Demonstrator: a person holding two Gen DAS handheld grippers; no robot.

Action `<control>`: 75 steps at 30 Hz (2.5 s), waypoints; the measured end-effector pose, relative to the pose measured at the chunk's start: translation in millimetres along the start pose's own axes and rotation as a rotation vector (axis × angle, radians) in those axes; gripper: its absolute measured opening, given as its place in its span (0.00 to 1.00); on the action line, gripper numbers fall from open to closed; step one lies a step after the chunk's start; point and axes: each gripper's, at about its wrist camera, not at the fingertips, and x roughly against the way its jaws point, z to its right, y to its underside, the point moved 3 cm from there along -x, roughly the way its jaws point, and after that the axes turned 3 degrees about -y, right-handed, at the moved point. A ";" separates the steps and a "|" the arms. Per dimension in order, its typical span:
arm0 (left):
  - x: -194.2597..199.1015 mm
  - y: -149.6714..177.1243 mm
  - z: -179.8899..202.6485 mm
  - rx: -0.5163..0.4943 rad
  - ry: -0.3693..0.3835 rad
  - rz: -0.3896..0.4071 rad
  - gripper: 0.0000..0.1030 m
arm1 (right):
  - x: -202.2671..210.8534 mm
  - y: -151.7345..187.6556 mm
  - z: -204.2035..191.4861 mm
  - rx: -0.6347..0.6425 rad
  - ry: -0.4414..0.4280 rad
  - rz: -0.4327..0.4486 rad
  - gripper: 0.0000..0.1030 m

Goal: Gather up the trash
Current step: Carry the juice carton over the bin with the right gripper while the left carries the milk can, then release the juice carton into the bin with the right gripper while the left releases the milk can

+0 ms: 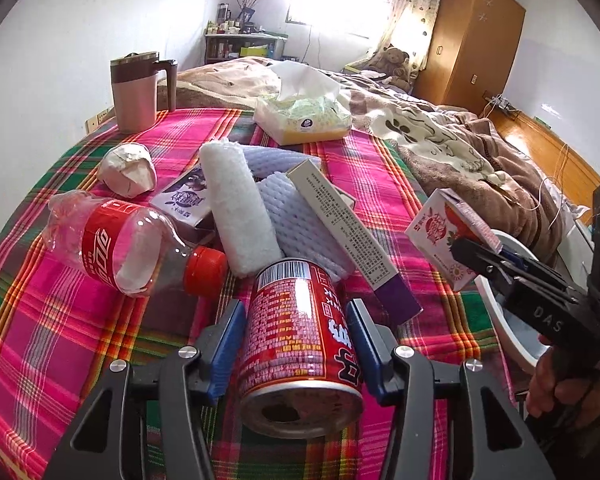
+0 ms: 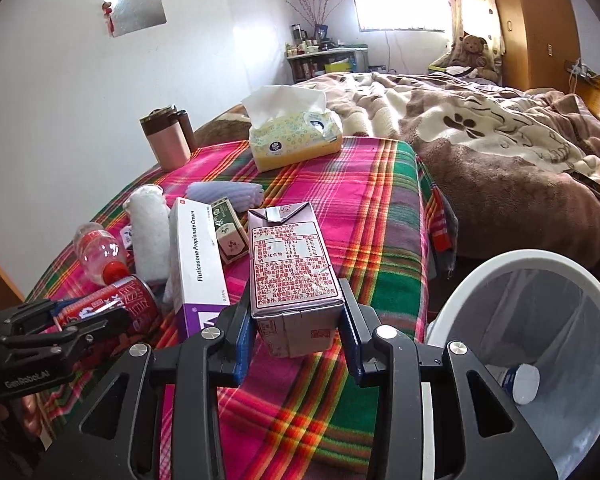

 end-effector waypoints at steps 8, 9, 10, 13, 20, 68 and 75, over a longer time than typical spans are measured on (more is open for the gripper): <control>-1.8 9.2 2.0 -0.014 -0.004 -0.019 0.51 | 8.5 7.9 -5.4 -0.012 -0.007 0.013 0.37; -2.5 8.8 1.9 -0.010 -0.005 -0.021 0.51 | 8.1 8.0 -5.8 -0.014 -0.008 0.011 0.37; -3.6 7.9 1.7 -0.007 -0.003 -0.024 0.51 | 9.0 8.4 -5.2 -0.016 -0.008 0.011 0.37; -14.1 9.4 2.8 -0.013 0.003 -0.083 0.51 | 11.9 9.8 -6.9 -0.018 -0.011 0.013 0.37; -15.9 15.5 1.7 -0.004 -0.006 -0.078 0.51 | 18.4 11.4 -8.4 -0.014 -0.011 0.026 0.37; 41.6 -14.1 207.8 -0.346 0.286 0.118 0.51 | 129.7 30.5 93.5 -0.233 0.347 0.202 0.37; 19.5 -14.0 233.7 -0.378 0.308 0.078 0.51 | 125.0 39.6 110.2 -0.269 0.374 0.165 0.37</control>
